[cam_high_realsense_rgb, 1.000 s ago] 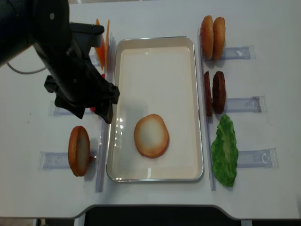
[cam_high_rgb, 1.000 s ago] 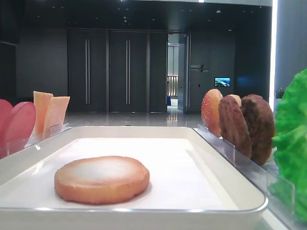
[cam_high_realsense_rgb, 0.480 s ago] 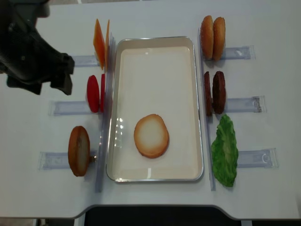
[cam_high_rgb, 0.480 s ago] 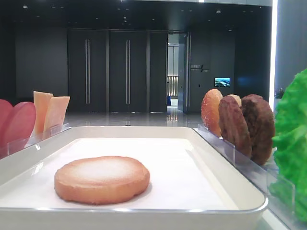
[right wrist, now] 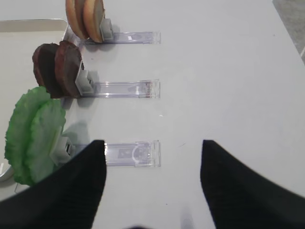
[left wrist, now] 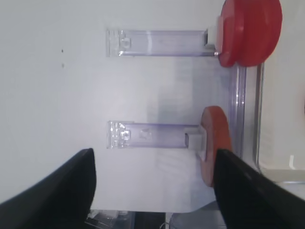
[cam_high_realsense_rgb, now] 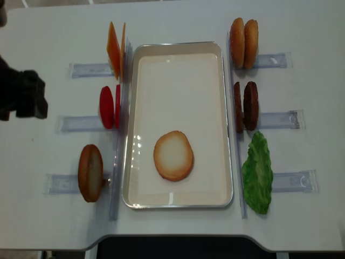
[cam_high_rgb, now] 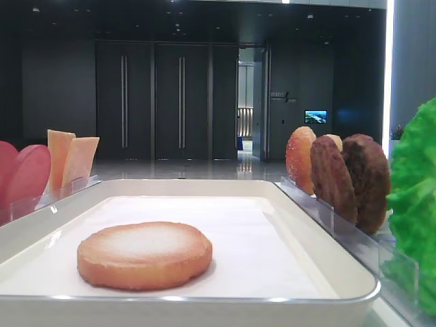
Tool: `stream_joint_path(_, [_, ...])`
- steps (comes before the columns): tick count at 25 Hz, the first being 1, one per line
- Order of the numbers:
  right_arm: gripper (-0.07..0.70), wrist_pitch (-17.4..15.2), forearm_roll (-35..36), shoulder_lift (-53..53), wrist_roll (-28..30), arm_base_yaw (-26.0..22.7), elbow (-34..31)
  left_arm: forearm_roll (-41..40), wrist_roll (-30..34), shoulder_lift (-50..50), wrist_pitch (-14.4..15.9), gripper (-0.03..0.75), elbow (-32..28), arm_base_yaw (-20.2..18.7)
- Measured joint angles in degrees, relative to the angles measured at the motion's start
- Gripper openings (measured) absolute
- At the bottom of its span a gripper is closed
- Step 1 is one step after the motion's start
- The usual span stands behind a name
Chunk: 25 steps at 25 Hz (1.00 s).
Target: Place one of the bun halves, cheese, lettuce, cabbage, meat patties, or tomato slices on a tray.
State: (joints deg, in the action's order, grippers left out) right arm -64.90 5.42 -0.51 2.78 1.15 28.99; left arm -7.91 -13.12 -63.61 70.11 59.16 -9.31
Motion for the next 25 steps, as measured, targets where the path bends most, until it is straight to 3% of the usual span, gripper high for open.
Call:
stream_joint_path(12, [0.416, 0.0, 0.01, 0.0, 0.0, 0.0, 0.0, 3.86, 0.0, 36.51, 1.37, 0.576, -18.24, 0.0])
stream_joint_path(18, [0.416, 0.0, 0.06, 0.0, 0.0, 0.0, 0.0, 4.55, 0.0, 50.89, 2.06, 0.561, -22.72, 0.0])
stream_joint_path(25, [0.416, 0.0, 0.06, 0.0, 0.0, 0.0, 0.0, 4.61, 2.87, 61.38, 2.12, 0.558, -23.23, 0.0])
